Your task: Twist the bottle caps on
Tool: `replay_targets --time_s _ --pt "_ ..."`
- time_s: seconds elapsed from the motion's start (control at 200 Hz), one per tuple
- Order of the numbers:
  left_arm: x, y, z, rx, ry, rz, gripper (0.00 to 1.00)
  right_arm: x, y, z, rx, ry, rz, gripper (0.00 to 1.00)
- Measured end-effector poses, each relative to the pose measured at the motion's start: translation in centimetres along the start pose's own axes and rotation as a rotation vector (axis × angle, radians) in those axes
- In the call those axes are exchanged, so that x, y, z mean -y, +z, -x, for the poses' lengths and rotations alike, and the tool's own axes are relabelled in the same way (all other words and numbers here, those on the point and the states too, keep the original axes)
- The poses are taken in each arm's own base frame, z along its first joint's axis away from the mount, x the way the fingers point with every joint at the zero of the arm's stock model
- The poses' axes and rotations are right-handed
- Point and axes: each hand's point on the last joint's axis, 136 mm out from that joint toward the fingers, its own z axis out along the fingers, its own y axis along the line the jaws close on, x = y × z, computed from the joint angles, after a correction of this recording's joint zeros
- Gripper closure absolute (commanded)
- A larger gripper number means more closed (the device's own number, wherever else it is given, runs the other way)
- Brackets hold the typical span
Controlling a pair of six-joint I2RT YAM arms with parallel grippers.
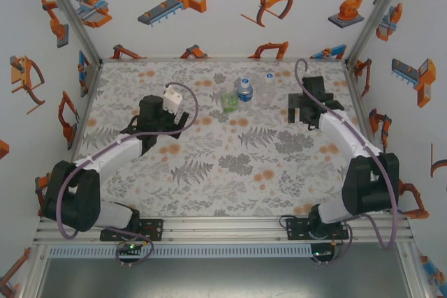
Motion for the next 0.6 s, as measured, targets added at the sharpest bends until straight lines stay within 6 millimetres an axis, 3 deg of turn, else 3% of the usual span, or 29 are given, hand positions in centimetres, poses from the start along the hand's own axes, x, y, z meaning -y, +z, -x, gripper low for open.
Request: replay_targets --time_s 0.19,0.35,0.456,0.601 --pt "-4.2 -1.0 -3.9 -0.002 -0.1 0.145 0.03 3.9 3.2 -4.5 0.031 0.1 -0.069 0.01" --pt "-6.2 -1.3 -6.6 0.028 -0.187 0.207 0.03 4.2 5.0 -7.1 0.103 0.125 -0.067 0.0" --pt "-7.0 -1.3 -8.3 0.056 -0.242 0.235 0.03 3.8 5.6 -7.3 0.162 0.13 -0.045 0.01" --pt "-7.6 -0.2 -9.4 0.09 -0.293 0.256 0.03 3.5 5.4 -4.9 0.293 0.149 -0.011 0.01"
